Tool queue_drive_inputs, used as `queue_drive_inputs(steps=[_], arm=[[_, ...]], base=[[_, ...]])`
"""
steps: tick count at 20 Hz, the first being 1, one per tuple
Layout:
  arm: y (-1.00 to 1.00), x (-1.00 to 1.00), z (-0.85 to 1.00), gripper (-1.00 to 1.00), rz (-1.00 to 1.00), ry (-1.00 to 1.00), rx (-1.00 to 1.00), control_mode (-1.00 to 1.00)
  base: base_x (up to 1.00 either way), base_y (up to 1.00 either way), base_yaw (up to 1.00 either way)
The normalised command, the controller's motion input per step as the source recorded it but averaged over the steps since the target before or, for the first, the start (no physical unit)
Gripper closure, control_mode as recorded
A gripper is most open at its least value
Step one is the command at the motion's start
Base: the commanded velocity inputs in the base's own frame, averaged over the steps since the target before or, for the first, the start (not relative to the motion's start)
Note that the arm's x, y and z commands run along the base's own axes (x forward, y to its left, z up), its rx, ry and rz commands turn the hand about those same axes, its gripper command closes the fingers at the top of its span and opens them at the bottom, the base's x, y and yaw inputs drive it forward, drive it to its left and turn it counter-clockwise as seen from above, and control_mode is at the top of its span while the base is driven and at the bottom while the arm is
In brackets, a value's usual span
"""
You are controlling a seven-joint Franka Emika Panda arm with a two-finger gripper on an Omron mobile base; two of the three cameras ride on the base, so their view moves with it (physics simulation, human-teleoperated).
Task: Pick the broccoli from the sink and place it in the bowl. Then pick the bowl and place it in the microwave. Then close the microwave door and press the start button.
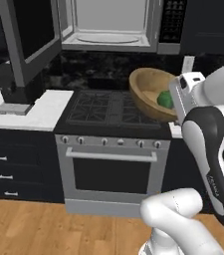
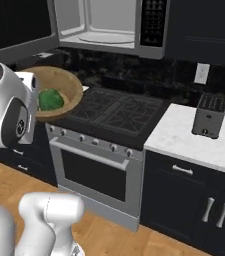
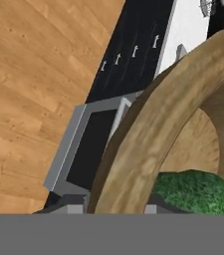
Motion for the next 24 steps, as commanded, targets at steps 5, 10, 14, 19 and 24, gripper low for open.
queue_drive_inputs(steps=[5,10,14,19,24], arm=[[0.0,0.0,0.0,1.0,0.0,0.0,0.0,1.0],[0.0,0.0,0.0,1.0,0.0,0.0,0.0,1.0],[0.0,0.0,0.0,1.0,0.0,0.0,0.0,1.0],[0.0,0.0,0.0,1.0,0.0,0.0,0.0,1.0],[0.0,0.0,0.0,1.0,0.0,0.0,0.0,1.0]], base=[[0.22,0.01,0.03],[0.91,0.01,0.12],[0.59,0.0,0.22],[0.09,0.02,0.48],[0.41,0.03,0.38]])
